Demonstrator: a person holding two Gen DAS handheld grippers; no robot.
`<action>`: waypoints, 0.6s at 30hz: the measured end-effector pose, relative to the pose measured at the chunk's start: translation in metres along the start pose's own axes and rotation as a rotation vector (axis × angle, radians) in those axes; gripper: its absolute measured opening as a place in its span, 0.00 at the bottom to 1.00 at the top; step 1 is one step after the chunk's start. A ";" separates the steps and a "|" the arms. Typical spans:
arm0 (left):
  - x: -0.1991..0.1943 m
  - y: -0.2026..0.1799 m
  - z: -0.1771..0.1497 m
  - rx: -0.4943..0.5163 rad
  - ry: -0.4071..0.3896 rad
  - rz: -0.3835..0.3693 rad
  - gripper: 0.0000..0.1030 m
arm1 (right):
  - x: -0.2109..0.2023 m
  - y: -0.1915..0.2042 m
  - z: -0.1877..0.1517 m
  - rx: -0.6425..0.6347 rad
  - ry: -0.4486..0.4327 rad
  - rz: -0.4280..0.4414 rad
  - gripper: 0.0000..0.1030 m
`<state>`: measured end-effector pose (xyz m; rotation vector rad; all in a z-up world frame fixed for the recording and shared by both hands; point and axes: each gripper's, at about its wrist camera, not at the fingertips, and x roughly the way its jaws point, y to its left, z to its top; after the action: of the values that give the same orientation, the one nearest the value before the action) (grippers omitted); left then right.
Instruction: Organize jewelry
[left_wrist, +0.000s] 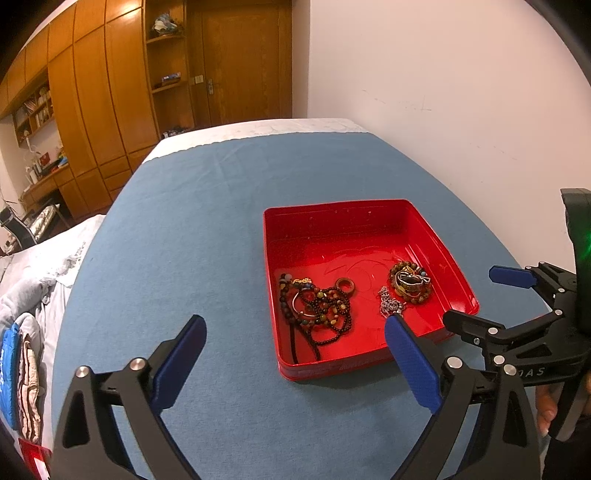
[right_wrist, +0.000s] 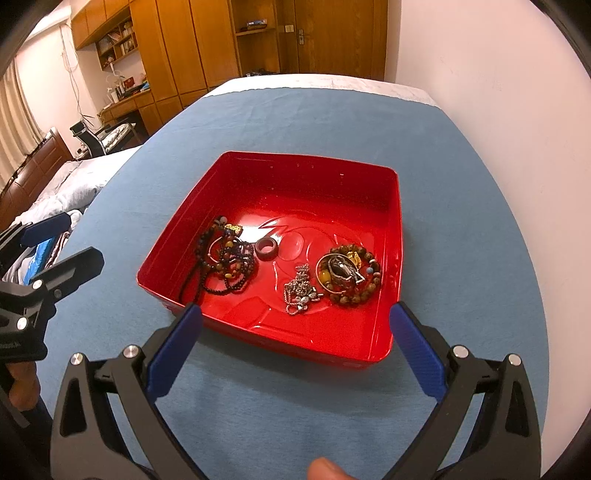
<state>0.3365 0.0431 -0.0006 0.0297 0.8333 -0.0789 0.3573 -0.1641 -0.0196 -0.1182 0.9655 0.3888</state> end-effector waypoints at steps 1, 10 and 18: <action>0.000 0.000 0.000 0.000 0.001 -0.001 0.94 | 0.000 0.000 0.000 0.000 0.000 0.001 0.97; 0.000 0.000 0.000 -0.003 0.003 -0.004 0.94 | -0.001 0.000 0.002 -0.003 0.002 -0.001 0.97; 0.000 0.001 0.000 -0.004 0.003 -0.006 0.94 | -0.001 0.001 0.002 -0.002 0.002 -0.002 0.97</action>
<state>0.3362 0.0441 -0.0005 0.0240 0.8361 -0.0826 0.3576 -0.1635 -0.0176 -0.1215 0.9672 0.3883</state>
